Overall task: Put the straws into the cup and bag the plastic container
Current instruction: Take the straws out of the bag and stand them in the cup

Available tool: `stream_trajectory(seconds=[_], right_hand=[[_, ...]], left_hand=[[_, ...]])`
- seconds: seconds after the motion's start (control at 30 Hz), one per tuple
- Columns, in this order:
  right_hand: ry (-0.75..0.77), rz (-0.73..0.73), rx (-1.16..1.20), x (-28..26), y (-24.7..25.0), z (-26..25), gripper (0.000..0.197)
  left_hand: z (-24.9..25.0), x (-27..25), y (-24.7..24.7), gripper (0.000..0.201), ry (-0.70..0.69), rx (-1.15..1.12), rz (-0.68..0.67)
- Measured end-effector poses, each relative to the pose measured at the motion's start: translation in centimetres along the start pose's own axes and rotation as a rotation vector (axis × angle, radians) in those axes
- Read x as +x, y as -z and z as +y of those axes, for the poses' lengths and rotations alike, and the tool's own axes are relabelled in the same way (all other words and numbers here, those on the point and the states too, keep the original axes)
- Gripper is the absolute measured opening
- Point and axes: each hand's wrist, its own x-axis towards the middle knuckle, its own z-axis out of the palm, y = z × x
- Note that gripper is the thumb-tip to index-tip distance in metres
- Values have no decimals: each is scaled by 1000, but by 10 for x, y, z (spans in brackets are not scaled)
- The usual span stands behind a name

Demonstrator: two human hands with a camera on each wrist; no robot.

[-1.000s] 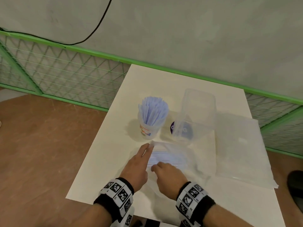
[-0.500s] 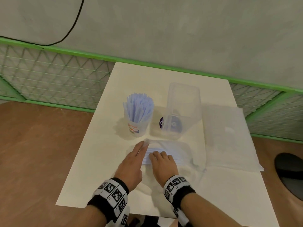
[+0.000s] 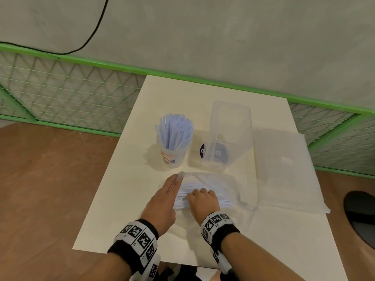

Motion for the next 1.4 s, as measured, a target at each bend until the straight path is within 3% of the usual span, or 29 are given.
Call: stream_trajectory(seconds=[0.87, 1.07, 1.17, 1.27, 1.4], right_hand=[[44, -81, -10, 3, 10, -1, 27], [18, 68, 267, -7, 17, 10, 35], [42, 227, 675, -20, 35, 13, 10], [-42, 409, 1063, -37, 57, 9, 29], [-128, 278, 1056, -43, 63, 12, 40]], left_hand=[[1, 1, 4, 104, 36, -27, -9], [-1, 2, 6, 103, 27, -38, 11], [-5, 4, 7, 104, 25, -61, 20], [-8, 6, 6, 103, 24, -57, 31], [-8, 7, 6, 103, 31, -71, 31]])
